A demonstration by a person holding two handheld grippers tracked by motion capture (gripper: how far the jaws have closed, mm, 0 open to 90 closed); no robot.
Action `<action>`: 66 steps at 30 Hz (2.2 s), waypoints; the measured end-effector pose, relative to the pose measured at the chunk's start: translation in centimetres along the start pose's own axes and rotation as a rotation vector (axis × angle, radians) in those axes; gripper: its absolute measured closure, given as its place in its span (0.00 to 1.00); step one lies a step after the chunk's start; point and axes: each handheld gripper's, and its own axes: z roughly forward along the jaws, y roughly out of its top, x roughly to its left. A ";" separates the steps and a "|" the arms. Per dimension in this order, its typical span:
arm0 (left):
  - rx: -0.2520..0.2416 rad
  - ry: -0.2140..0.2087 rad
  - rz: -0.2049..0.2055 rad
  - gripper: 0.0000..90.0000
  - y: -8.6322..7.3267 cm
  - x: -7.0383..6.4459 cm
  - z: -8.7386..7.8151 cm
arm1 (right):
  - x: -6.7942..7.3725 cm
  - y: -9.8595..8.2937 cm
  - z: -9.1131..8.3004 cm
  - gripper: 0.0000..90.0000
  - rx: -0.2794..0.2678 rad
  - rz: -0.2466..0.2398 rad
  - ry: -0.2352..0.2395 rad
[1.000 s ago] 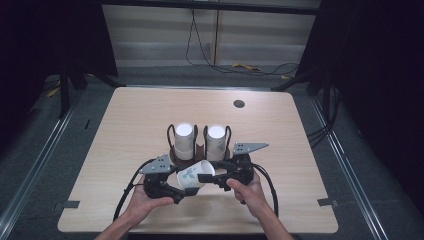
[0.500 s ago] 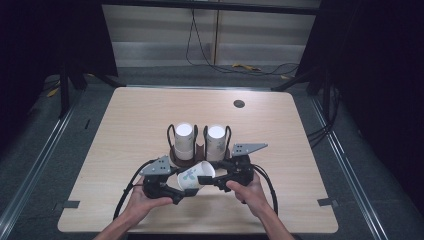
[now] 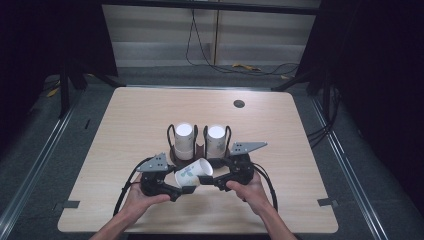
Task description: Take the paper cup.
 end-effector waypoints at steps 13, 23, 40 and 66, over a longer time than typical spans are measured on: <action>0.072 0.041 0.019 0.29 0.6 0.7 -1.5 | -0.4 -0.1 -0.7 0.19 0.009 -0.004 -0.030; 0.140 0.050 0.035 0.29 0.5 0.9 -1.4 | -0.5 -0.3 -0.5 0.21 0.077 -0.035 -0.045; 0.245 0.052 0.103 0.29 1.5 0.7 -0.4 | -0.5 -0.3 -0.6 0.24 0.199 -0.088 -0.068; 0.340 0.064 0.144 0.29 0.6 0.4 0.3 | -0.3 0.8 2.0 0.22 0.442 -0.190 -0.075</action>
